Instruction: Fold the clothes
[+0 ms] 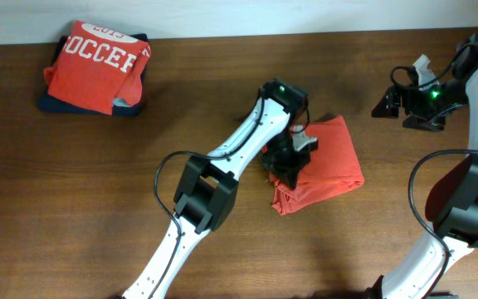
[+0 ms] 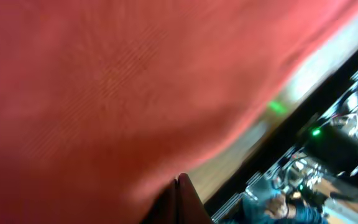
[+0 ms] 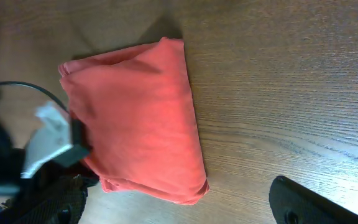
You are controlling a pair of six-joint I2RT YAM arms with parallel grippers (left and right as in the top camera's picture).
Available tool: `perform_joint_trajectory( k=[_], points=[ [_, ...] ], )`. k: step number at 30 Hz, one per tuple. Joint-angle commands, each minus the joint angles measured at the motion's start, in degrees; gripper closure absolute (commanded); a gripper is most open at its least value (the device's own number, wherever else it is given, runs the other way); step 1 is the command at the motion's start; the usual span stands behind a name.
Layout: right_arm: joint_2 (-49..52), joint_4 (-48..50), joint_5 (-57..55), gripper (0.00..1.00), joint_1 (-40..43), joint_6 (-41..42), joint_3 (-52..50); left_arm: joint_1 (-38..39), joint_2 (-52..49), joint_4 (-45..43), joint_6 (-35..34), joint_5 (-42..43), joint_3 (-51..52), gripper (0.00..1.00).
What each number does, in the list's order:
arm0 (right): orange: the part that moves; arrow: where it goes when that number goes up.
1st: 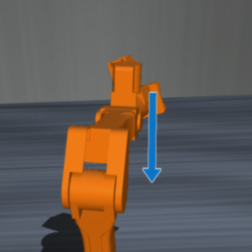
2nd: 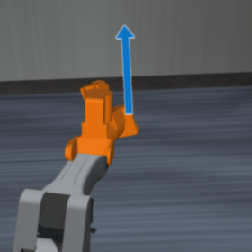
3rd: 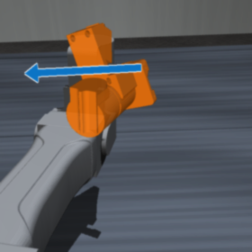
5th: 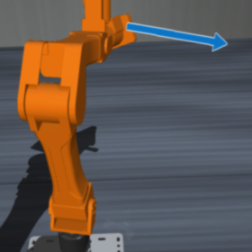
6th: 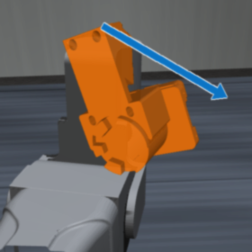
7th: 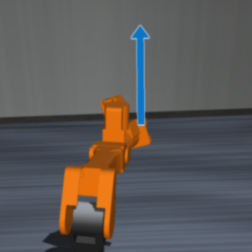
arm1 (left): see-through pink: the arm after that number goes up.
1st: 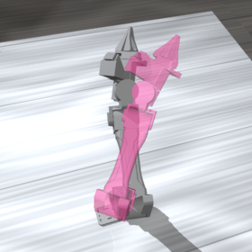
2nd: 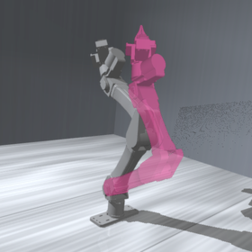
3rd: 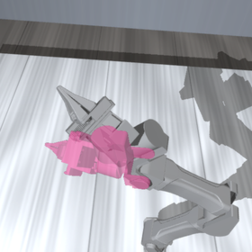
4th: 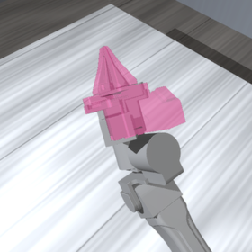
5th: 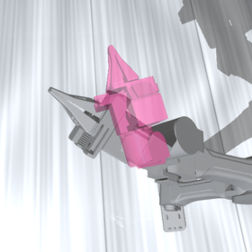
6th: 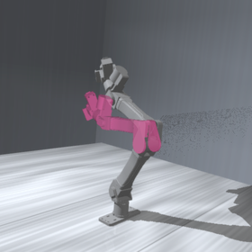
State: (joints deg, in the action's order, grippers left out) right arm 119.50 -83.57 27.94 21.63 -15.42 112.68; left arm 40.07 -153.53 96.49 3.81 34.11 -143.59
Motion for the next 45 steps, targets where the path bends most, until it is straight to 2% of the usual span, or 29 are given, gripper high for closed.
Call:
perform_joint_trajectory(
  k=[1, 7, 12, 18, 23, 27, 31, 33, 34, 35, 37, 38, 41, 45],
  points=[
    [-1.14, 0.0, -0.15, 0.01, 0.2, -0.22, 0.68, -0.09, 0.76, -0.02, 4.81, 0.63, 5.29, 1.0],
    [-1.14, 0.0, -0.15, 0.01, 0.2, -0.22, 0.68, 0.07, 0.76, -3.54, 6.43, 0.63, 12.61, 1.0],
    [-1.14, 0.0, -0.15, 0.01, 0.2, -0.22, 0.68, 0.13, 0.85, -4.74, 6.4, 0.81, 14.01, 1.0],
    [-1.14, 0.0, -0.15, 0.01, 0.2, -0.22, 0.68, 0.15, 4.72, -4.09, 6.4, 6.8, 10.21, 1.0],
    [-1.14, 0.0, -0.15, 0.02, 0.2, -0.22, 0.68, -0.31, 10.93, -4.07, 5.35, 6.38, 3.76, 1.0],
    [-1.14, 0.0, -0.15, 0.01, 0.2, -0.22, 0.68, -1.7, 14.32, -4.09, -1.33, -0.46, -0.26, 1.0],
    [-1.14, 0.0, -0.15, 0.02, 0.2, -0.22, 0.68, -3.39, 14.91, -4.35, -3.41, -8.13, -1.84, 0.98],
    [-1.14, 0.0, -0.15, 0.01, 0.2, -0.22, 0.68, -4.0, 14.73, -5.16, -3.41, -10.56, -1.44, 0.92],
    [-1.14, 0.0, -0.15, 0.01, 0.2, -0.22, 0.68, -4.26, 14.73, -6.01, -3.39, -11.76, -1.03, 0.86],
    [-1.14, 0.0, -0.15, 0.01, 0.2, -0.22, 0.68, -4.39, 14.73, -7.23, -3.37, -13.62, -0.5, 0.77],
    [-1.14, 0.0, -0.15, 0.01, 0.2, -0.22, 0.68, -4.42, 14.69, -9.7, -3.34, -18.18, 0.26, 0.47],
    [-1.14, 0.0, -0.15, 0.02, 0.2, -0.22, 0.68, -4.39, 14.69, -10.49, -3.28, -19.61, 0.44, 0.39],
    [-1.14, 0.0, -0.15, 0.01, 0.2, -0.22, 0.68, -4.07, 14.69, -13.9, -1.68, -21.53, 1.73, 0.25],
    [-1.14, 0.0, -0.15, 0.01, 0.2, -0.22, 0.68, -3.98, 14.69, -18.71, 1.51, -22.36, 4.59, 0.2]
  ],
)
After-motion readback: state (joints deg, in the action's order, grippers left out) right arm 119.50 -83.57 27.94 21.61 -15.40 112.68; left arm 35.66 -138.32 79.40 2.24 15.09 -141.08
